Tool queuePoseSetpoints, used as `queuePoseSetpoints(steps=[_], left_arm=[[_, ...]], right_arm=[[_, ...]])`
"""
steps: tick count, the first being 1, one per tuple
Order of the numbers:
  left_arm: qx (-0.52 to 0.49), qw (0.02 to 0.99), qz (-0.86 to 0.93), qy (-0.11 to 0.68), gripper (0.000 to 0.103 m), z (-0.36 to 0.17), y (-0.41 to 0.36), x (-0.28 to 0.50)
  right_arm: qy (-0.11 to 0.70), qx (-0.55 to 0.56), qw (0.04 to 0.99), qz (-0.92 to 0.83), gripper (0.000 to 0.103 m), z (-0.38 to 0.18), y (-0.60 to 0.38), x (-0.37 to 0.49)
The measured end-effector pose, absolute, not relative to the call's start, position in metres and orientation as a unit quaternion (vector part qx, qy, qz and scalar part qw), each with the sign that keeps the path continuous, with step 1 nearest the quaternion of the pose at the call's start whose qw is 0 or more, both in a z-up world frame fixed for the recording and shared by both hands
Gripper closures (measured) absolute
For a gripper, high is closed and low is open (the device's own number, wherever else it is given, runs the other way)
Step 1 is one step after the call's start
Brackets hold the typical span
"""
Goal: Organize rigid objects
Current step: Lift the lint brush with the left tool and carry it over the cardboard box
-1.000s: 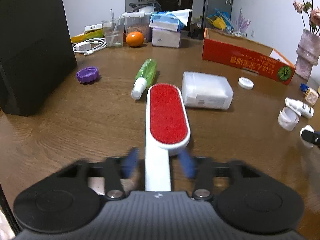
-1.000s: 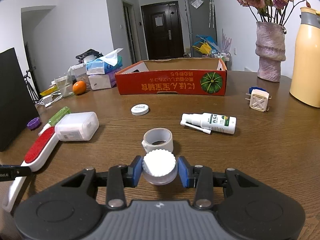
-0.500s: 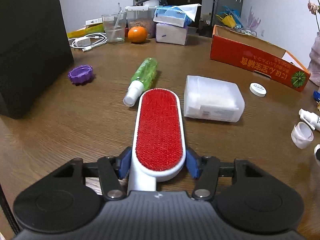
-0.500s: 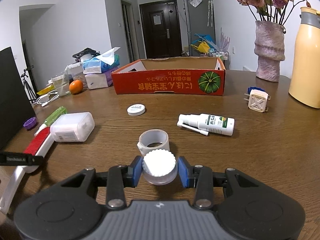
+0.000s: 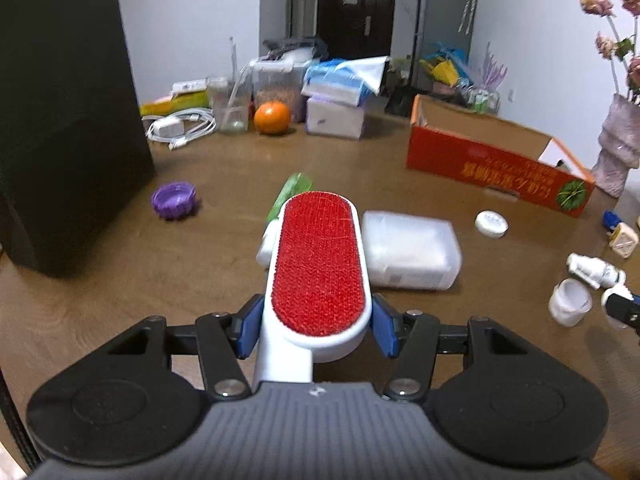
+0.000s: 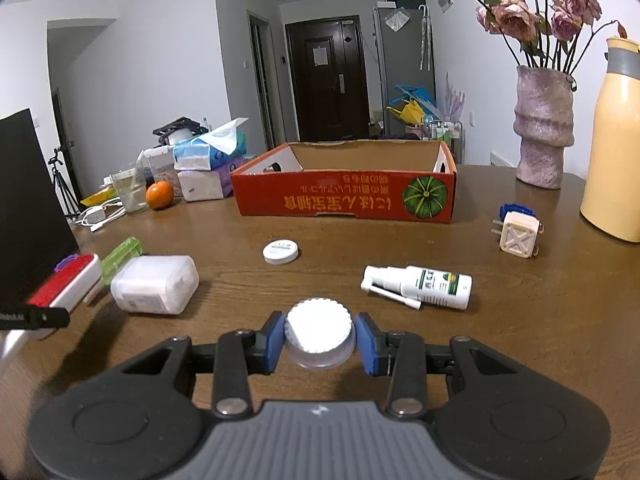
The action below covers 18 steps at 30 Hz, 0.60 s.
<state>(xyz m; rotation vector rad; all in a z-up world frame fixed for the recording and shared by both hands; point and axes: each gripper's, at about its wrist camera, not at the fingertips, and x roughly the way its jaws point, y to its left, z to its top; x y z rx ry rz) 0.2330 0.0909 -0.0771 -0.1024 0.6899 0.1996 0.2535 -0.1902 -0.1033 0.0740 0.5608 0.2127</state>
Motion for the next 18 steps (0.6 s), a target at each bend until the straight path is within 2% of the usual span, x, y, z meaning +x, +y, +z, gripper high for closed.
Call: queuePoseSetpoints(steps=[18], left_arm=[[-0.043, 0.954, 0.022, 0.296, 0.046, -0.038, 0.027, 0.271]], right_arm=[[0.253, 0.045, 0.962, 0.093, 0.065, -0.077, -0.203, 0.275]])
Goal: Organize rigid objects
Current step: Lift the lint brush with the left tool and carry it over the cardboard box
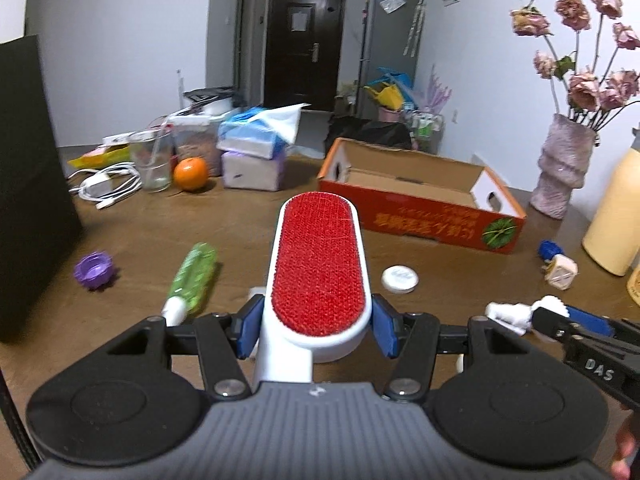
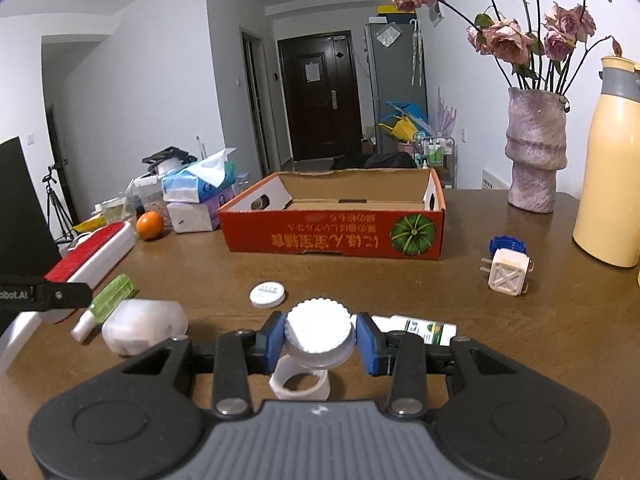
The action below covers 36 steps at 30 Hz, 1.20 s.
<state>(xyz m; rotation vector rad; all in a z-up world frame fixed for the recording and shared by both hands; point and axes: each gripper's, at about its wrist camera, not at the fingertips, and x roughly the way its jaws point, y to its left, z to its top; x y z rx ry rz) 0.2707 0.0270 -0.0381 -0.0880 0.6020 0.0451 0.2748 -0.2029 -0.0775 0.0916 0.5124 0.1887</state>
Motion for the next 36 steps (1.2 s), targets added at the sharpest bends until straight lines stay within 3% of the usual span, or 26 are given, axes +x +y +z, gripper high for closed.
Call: queuePoseSetpoints(steps=[36], left_arm=[[-0.078, 0.960, 0.006, 0.268, 0.046, -0.016, -0.055, 0.397]], right_arm=[[0.234, 0.063, 0.968, 0.066, 0.065, -0.048, -0.242, 0.395]])
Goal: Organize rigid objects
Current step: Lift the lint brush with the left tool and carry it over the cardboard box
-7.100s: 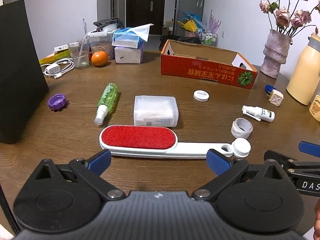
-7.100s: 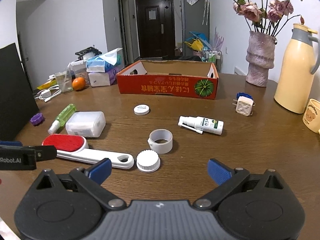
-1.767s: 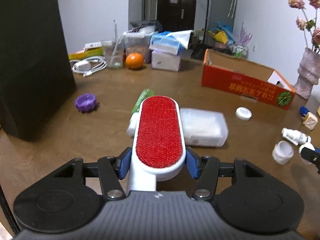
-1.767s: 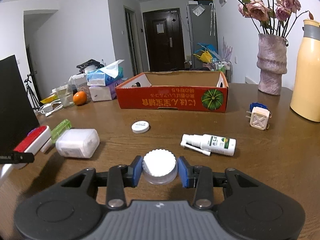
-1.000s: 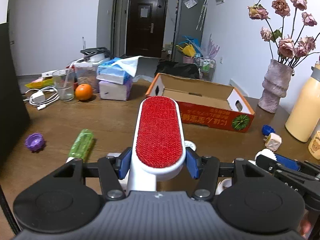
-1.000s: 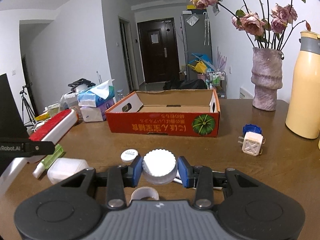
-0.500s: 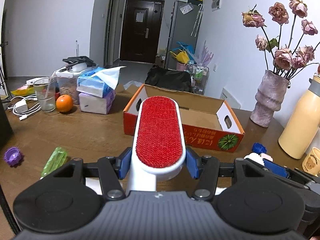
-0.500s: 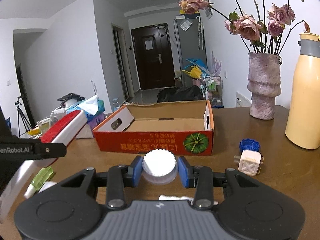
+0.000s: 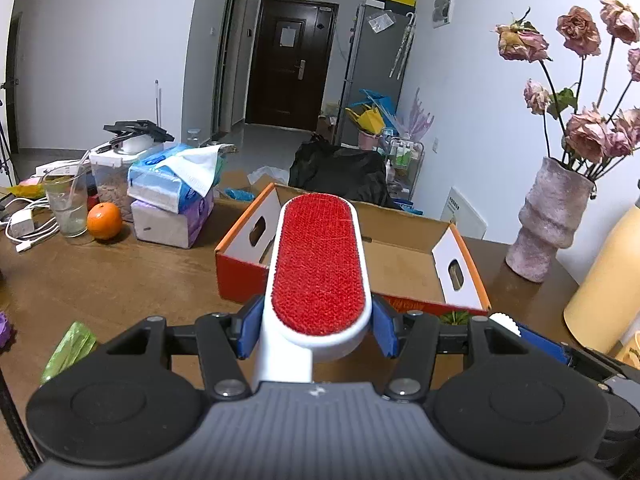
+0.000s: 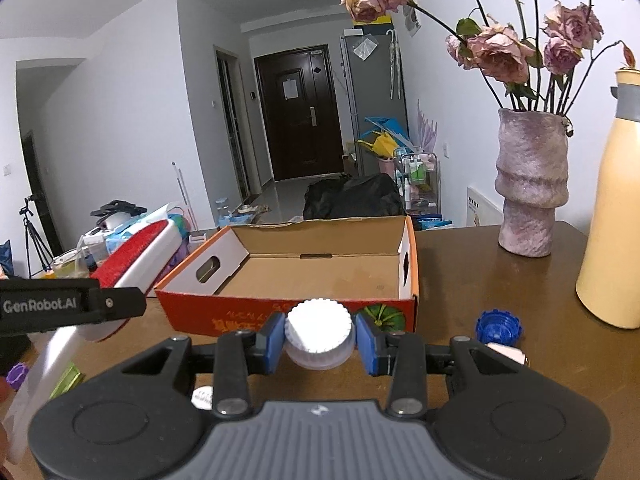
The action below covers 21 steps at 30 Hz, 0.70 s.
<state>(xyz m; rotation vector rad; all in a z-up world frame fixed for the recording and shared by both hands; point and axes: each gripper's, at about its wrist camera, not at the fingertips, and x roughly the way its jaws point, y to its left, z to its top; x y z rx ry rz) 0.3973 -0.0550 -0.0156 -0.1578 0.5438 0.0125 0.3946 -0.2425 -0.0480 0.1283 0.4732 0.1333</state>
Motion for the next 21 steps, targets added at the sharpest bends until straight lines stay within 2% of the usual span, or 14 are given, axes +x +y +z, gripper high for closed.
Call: queuePoseSetpoints(steps=[21], left_arm=[[-0.072, 0.962, 0.036, 0.262, 0.046, -0.023, -0.078, 0.486]], right_arm=[[0.233, 0.076, 0.967, 0.066, 0.065, -0.041, -0.255, 0.481]])
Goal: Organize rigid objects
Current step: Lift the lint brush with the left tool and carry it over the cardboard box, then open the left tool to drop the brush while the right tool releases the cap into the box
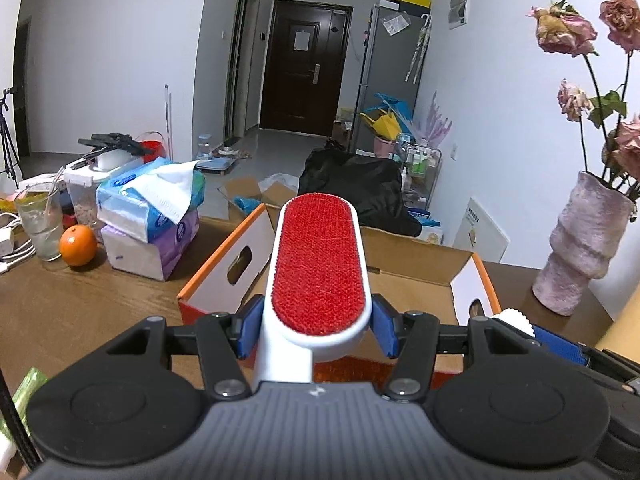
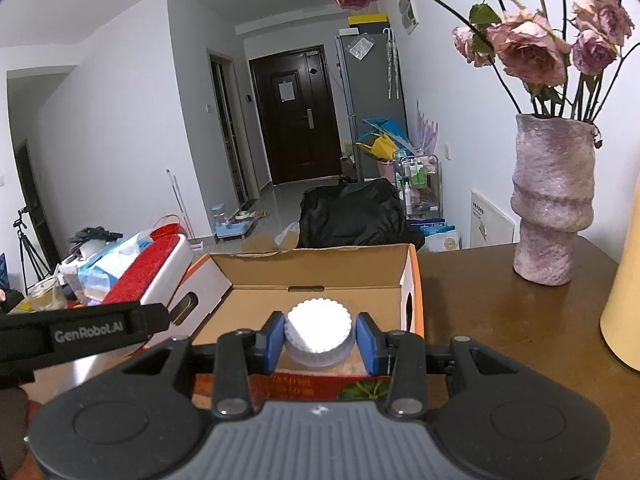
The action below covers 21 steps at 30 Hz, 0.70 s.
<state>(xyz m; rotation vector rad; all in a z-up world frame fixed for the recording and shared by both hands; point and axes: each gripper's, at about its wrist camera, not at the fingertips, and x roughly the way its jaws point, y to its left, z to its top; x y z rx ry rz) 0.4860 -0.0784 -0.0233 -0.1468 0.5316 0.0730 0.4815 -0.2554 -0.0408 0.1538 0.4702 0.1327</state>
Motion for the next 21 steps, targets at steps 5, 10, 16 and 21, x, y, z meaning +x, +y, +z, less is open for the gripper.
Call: queuePoseSetpoints(steps=[5, 10, 16, 21], left_arm=[[-0.069, 0.960, 0.039, 0.269, 0.046, -0.027, -0.081, 0.508], [-0.064, 0.958, 0.045, 0.275, 0.046, -0.033, -0.082, 0.529], [-0.056, 0.955, 0.059, 0.286, 0.046, -0.042, -0.082, 0.554], [-0.050, 0.951, 0.067, 0.297, 0.046, -0.049, -0.080, 0.571]], right_arm=[[0.238, 0.073, 0.967, 0.062, 0.065, -0.043, -0.256, 0.502], [0.247, 0.066, 0.965, 0.056, 0.065, -0.046, -0.256, 0.521], [0.256, 0.066, 0.963, 0.053, 0.065, -0.049, -0.256, 0.541], [0.273, 0.061, 0.959, 0.050, 0.065, -0.058, -0.253, 0.558]])
